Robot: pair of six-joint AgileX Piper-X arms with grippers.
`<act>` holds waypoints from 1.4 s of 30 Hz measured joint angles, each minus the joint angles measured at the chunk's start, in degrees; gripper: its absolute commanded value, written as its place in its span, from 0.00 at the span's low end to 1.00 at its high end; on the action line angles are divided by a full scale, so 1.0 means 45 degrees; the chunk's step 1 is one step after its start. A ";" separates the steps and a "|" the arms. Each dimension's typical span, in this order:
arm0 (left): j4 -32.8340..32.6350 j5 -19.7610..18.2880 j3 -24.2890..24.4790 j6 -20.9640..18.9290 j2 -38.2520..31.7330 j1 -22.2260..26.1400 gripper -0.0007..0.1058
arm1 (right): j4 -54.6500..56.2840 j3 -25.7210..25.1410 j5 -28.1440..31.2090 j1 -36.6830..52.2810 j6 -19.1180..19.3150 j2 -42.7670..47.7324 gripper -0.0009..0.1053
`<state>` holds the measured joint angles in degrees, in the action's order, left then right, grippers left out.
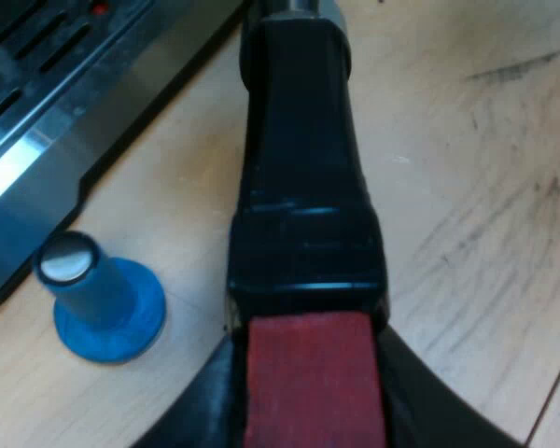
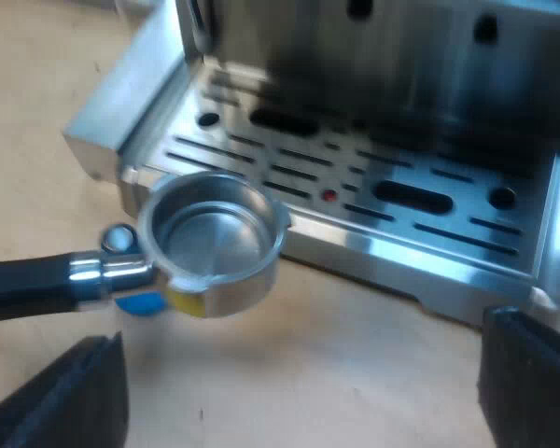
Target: Put the handle in the coffee machine
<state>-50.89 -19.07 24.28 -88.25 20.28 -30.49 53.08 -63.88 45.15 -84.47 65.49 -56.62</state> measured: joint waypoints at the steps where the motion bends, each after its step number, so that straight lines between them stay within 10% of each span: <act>1: -0.0004 -0.0154 0.0025 0.0127 0.0000 0.0417 0.01 | -0.0166 0.0000 0.0419 -0.0264 -0.0089 -0.0272 0.73; 20: -0.0094 -0.0586 0.0102 0.0753 0.0000 0.3075 0.01 | -0.2989 0.0000 0.1859 -0.1429 -0.0375 -0.3110 0.73; 42: -0.0094 -0.0586 0.0102 0.0933 0.0000 0.3070 0.01 | -0.3928 0.0000 0.1924 -0.1429 -0.0375 -0.3741 0.73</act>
<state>-51.32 -21.70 24.74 -84.05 20.28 -16.68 35.40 -63.88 53.81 -90.90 63.80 -73.45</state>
